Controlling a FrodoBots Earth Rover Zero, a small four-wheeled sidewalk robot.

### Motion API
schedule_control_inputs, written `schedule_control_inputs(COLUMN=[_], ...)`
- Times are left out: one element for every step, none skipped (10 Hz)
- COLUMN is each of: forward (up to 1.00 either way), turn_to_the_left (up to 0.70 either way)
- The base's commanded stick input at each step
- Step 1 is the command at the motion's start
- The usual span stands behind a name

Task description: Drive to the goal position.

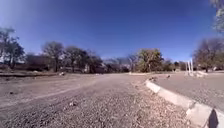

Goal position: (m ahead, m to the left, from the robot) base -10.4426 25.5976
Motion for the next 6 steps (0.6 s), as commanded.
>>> schedule_control_inputs(forward=[0.7,0.7,0.7,0.7,0.7,0.7], turn_to_the_left=[0.35,0.35,0.35,0.35,0.35,0.35])
